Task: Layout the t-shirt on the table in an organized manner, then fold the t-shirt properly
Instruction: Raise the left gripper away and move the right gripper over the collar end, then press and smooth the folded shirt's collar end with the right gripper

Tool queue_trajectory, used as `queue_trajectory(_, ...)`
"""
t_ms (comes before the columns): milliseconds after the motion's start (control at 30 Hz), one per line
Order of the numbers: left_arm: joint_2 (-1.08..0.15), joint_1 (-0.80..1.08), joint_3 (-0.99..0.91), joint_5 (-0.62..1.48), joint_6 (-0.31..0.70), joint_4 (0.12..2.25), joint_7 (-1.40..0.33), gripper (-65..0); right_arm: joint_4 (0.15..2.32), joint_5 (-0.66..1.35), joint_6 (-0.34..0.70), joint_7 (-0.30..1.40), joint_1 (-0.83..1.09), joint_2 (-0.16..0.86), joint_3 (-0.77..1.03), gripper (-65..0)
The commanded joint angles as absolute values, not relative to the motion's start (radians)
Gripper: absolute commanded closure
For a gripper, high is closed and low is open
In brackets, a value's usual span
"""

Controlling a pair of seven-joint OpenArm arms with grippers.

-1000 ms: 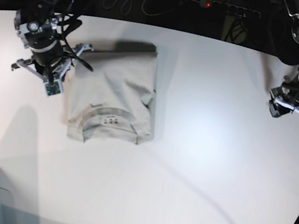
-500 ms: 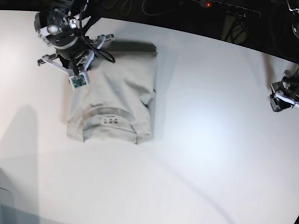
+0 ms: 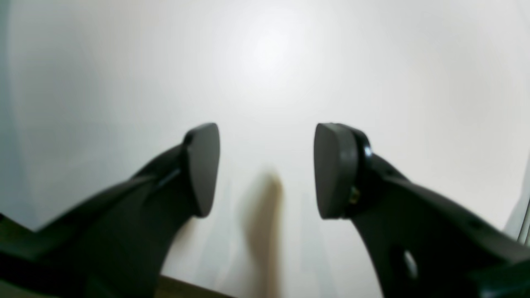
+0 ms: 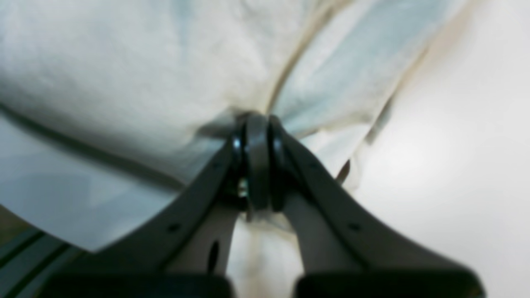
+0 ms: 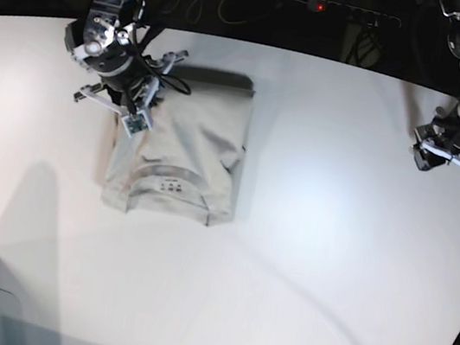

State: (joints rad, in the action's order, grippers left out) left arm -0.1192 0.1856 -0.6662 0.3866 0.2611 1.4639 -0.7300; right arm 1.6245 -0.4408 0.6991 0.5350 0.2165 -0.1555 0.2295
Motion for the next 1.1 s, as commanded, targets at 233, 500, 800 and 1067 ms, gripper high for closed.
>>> queue_trajectory(233,-0.131,0.234,-0.673,0.4,0.263,1.491,-0.716,-35.1,1.906,-0.432,0.698,0.513,0.294,-0.157,0.219,0.0)
queue_trajectory(500,-0.13,0.285,-0.676,0.4,0.263,1.491,-0.713,-35.1,1.917,-0.43,0.698,0.506,0.38,-0.157,0.031,0.0)
queue_trajectory(800,-0.117,0.315,-0.711,0.4,0.263,1.497,-0.714,-35.1,1.779,-0.432,0.698,0.504,0.306,-0.157,0.03,0.0)
queue_trajectory(1067,-0.116,0.318,-0.74,0.4,0.263,1.495,-0.714,-35.1,1.802,-0.432,0.698,0.504,0.3,-0.157,0.039,0.0)
